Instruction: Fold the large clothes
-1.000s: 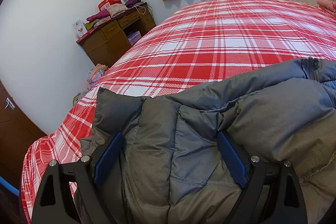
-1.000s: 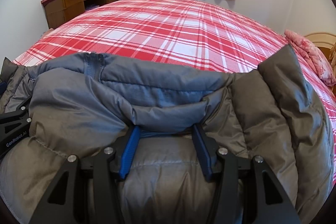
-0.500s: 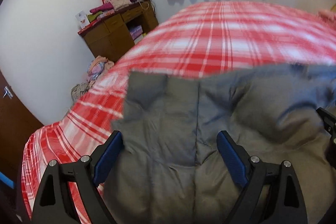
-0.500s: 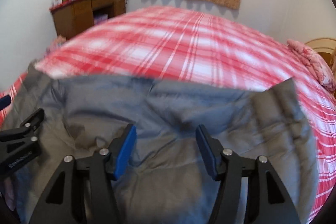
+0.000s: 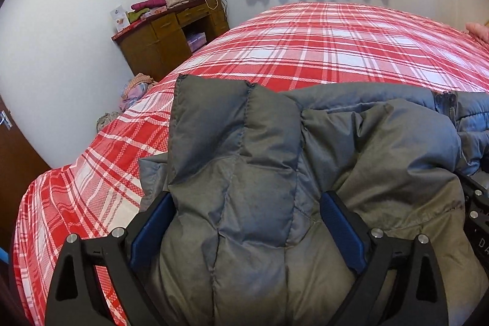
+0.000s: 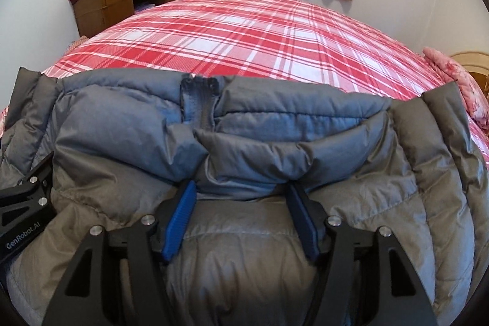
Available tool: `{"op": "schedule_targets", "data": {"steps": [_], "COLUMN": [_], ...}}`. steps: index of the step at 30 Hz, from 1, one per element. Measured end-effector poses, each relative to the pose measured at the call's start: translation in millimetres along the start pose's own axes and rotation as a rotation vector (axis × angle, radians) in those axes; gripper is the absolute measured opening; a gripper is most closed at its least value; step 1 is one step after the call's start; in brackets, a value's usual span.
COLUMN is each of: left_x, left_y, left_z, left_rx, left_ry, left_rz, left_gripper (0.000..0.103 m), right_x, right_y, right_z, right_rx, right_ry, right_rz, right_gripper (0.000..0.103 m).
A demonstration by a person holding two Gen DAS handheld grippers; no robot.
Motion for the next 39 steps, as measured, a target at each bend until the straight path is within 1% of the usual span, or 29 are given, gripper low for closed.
{"op": "schedule_targets", "data": {"steps": [4, 7, 8, 10, 12, 13, 14, 15, 16, 18, 20, 21, 25, 28, 30, 32, 34, 36, 38, 39], "left_x": [-1, -3, -3, 2, 16, 23, 34, 47, 57, 73, 81, 83, 87, 90, 94, 101, 109, 117, 121, 121], "left_y": [0, 0, 2, 16, 43, 51, 60, 66, 68, 63, 52, 49, 45, 41, 41, 47, 52, 55, 54, 53], "left_z": [-2, -2, 1, 17, 43, 51, 63, 73, 80, 85, 80, 77, 75, 78, 80, 84, 83, 81, 77, 78], "left_rx": [-0.008, -0.015, -0.014, -0.011, 0.009, 0.006, 0.001, 0.014, 0.019, 0.021, 0.044, 0.051, 0.073, 0.119, 0.168, 0.209, 0.221, 0.252, 0.280, 0.298], "left_ry": [-0.004, -0.019, -0.023, 0.015, 0.064, 0.079, 0.102, 0.125, 0.144, 0.163, 0.149, 0.149, 0.162, 0.183, 0.198, 0.209, 0.206, 0.202, 0.203, 0.210], "left_rz": [0.003, 0.021, 0.031, 0.040, 0.009, -0.004, -0.014, -0.022, -0.022, 0.003, 0.045, 0.057, 0.053, 0.067, 0.092, 0.100, 0.101, 0.093, 0.083, 0.079], "left_gripper": [0.097, 0.097, 0.097, 0.097, 0.097, 0.097, 0.097, 0.097, 0.097, 0.097, 0.097, 0.097, 0.097, 0.097, 0.097, 0.097, 0.097, 0.097, 0.097, 0.095], "right_x": [0, 0, 0, 4, 19, 30, 46, 54, 68, 85, 96, 99, 96, 96, 101, 114, 130, 144, 150, 152], "right_y": [-1, 0, 2, 14, 40, 54, 69, 75, 80, 75, 68, 65, 55, 57, 67, 90, 103, 103, 93, 89], "right_z": [0, 1, 0, -4, -9, -10, -11, -11, -11, -5, 1, 2, 6, 4, 0, -9, -13, -11, -9, -7], "right_rx": [0.002, 0.008, 0.002, 0.004, 0.016, 0.022, 0.029, 0.032, 0.035, 0.048, 0.079, 0.087, 0.102, 0.093, 0.077, 0.062, 0.064, 0.078, 0.084, 0.098], "right_ry": [0.002, 0.011, 0.017, 0.038, 0.037, 0.041, 0.037, 0.029, 0.025, 0.034, 0.052, 0.052, 0.068, 0.064, 0.063, 0.041, 0.044, 0.065, 0.070, 0.076], "right_rz": [0.003, 0.016, 0.024, 0.039, -0.002, -0.032, -0.073, -0.090, -0.101, -0.096, -0.114, -0.118, -0.089, -0.085, -0.085, -0.113, -0.134, -0.121, -0.118, -0.125], "right_gripper": [0.065, 0.065, 0.066, 0.067, 0.073, 0.074, 0.078, 0.083, 0.083, 0.083, 0.084, 0.084, 0.085, 0.086, 0.085, 0.085, 0.086, 0.088, 0.089, 0.090]}}
Point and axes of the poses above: each gripper's, at about its wrist camera, not at the fingertips, and y roughly against the way its jaws point, z to its left, x to its underside, the point moved 1 cm from there along -y, roughly the way its jaws point, and after that the axes turned 11 degrees about z, right-handed, at the moved point
